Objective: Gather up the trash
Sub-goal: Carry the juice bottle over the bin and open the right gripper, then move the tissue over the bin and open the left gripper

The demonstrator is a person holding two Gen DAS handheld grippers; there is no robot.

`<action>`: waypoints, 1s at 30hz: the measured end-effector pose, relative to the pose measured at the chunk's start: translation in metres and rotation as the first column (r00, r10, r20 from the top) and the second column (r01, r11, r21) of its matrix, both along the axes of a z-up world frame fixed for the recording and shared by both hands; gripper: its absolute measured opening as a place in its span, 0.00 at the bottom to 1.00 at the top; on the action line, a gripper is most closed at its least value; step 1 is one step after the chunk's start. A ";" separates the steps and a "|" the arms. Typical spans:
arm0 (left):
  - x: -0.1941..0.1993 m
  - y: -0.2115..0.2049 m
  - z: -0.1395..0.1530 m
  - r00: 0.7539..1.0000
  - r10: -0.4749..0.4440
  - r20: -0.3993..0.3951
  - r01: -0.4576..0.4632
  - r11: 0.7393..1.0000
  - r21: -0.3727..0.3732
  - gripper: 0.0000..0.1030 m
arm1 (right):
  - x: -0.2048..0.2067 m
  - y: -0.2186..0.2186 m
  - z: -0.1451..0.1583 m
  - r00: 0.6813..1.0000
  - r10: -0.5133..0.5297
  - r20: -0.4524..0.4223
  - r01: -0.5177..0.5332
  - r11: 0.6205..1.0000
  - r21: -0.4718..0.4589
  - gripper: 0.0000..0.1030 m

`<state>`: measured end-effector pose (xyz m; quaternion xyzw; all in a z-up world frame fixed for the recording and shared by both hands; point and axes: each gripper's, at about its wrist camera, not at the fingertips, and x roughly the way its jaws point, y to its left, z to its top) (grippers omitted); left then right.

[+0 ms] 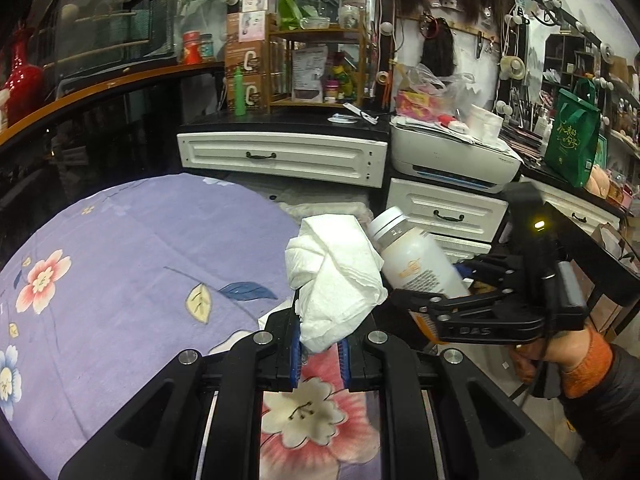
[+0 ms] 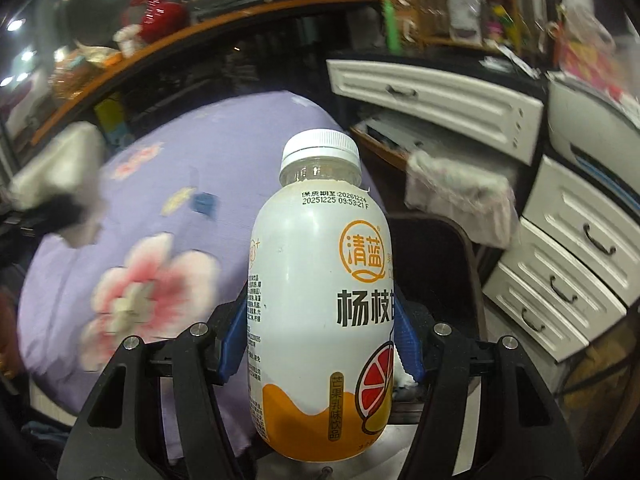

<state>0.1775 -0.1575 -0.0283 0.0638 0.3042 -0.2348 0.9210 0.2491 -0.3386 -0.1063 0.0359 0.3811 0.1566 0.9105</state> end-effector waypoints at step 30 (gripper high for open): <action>0.030 -0.087 -0.045 0.975 -0.155 -0.163 0.165 0.985 0.054 0.14 | 0.012 -0.081 -0.075 0.962 -0.256 -0.101 0.259 0.965 0.027 0.80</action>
